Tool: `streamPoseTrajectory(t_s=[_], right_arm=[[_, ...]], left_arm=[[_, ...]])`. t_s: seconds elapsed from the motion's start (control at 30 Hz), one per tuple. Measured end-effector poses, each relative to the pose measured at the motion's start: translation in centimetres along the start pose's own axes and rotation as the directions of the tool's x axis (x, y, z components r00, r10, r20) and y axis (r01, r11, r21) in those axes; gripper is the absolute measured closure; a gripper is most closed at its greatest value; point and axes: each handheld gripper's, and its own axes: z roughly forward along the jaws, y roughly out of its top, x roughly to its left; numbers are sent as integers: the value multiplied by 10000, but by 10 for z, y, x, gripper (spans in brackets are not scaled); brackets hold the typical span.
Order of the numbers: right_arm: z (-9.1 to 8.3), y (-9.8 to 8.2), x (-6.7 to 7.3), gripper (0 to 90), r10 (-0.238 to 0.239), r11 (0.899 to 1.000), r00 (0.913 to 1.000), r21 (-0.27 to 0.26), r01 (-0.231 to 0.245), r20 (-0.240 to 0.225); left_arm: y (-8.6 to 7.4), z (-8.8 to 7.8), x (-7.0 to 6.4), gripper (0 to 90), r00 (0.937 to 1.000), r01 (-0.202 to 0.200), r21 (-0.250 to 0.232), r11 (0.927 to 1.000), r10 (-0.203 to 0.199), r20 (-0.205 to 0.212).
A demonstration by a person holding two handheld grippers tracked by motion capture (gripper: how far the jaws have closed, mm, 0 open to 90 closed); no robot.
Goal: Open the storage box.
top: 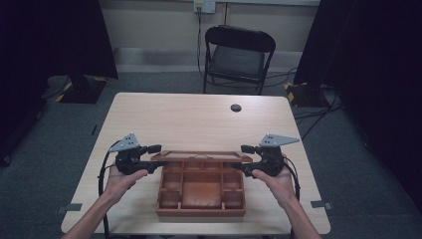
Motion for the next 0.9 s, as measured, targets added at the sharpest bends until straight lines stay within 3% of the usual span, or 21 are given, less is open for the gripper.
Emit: streamPoseTrajectory(t_s=[0.2,0.77,0.9], right_arm=[[7,7,-6,272,103,9998,9999,-149,-105,-102],[20,17,-18,349,179,9991,9998,-396,-179,-9],[24,18,-21,385,190,9989,9998,-423,-193,-80]], left_arm=[[3,3,5,391,9998,200,-142,9997,-200,11],[19,15,9,438,9993,-263,7,9997,263,-264],[20,20,9,466,9993,-193,70,9998,195,-323]])
